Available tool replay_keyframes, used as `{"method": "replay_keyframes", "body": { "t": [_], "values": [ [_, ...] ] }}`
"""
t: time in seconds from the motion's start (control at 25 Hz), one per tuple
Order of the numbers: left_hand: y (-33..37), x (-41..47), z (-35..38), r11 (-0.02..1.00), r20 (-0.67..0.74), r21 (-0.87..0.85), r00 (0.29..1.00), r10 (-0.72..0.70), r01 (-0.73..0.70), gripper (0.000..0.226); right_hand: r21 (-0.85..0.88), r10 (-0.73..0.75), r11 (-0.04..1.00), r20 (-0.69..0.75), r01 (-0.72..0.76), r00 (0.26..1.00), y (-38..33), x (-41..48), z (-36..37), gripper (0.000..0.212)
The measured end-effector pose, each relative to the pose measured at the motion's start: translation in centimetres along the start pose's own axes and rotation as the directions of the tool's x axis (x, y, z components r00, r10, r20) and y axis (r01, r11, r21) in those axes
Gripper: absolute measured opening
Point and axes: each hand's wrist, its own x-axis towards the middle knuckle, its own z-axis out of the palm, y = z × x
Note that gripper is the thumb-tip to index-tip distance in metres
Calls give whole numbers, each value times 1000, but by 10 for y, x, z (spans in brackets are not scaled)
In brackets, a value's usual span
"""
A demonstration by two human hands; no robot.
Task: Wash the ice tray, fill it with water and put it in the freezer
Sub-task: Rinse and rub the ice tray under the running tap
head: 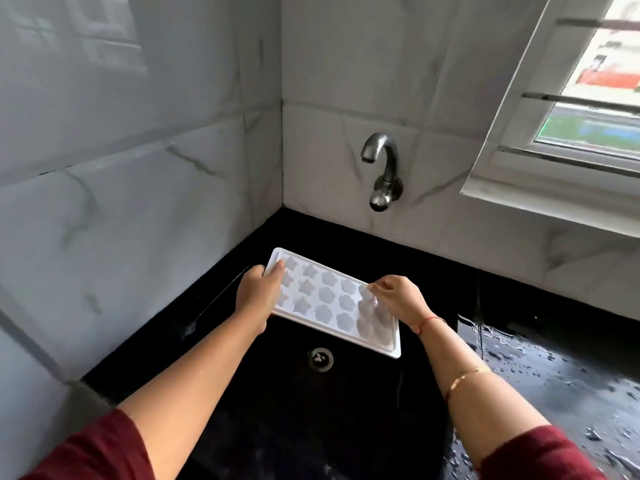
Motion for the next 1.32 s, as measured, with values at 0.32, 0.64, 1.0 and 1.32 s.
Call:
{"method": "replay_keyframes", "body": {
  "t": [0.32, 0.64, 1.0, 1.32],
  "values": [
    [20, 67, -1, 994, 76, 53, 993, 88, -92, 41, 181, 154, 978, -309, -100, 939, -35, 51, 7, 35],
    [25, 90, 36, 985, 158, 99, 980, 123, -140, 43, 131, 52, 991, -375, -3, 926, -61, 127, -32, 61],
    [31, 102, 71, 986, 214, 86, 969, 123, -144, 43, -4, -32, 999, -468, 34, 883, -60, 159, -21, 54],
    [30, 96, 90, 986, 267, 91, 958, 109, -138, 46, -295, -141, 955, -385, 23, 912, -61, 165, -28, 42]
  ]
}}
